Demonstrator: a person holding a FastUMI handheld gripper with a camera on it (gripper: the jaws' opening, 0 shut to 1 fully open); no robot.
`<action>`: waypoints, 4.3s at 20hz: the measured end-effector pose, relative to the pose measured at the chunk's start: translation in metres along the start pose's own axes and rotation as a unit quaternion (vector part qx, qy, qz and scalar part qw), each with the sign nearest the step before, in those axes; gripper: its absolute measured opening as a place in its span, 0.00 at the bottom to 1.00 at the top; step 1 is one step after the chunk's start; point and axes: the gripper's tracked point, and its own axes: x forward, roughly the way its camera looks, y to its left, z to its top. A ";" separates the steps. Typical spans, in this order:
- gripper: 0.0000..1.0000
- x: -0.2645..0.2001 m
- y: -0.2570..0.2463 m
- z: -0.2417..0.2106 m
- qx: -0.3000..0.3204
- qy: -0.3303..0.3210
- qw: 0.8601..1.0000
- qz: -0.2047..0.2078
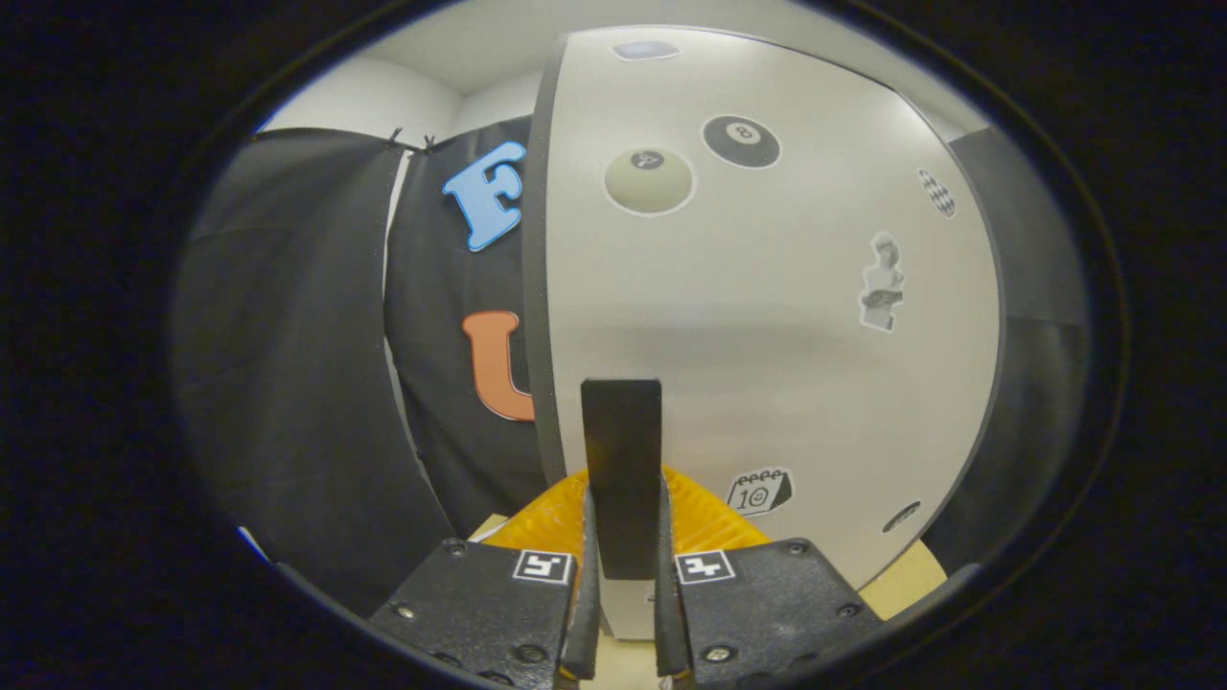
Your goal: Open the shoe cabinet door, grab the shoes and put them into the shoe cabinet, then close the shoe cabinet door.
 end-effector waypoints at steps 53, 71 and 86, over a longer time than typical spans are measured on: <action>0.04 -0.249 -0.204 -0.035 0.009 -0.007 1.000 -0.021; 0.98 -0.294 -0.223 -0.068 -0.019 -0.005 0.994 -0.104; 1.00 -0.238 0.003 -0.265 -0.023 0.083 0.996 -0.031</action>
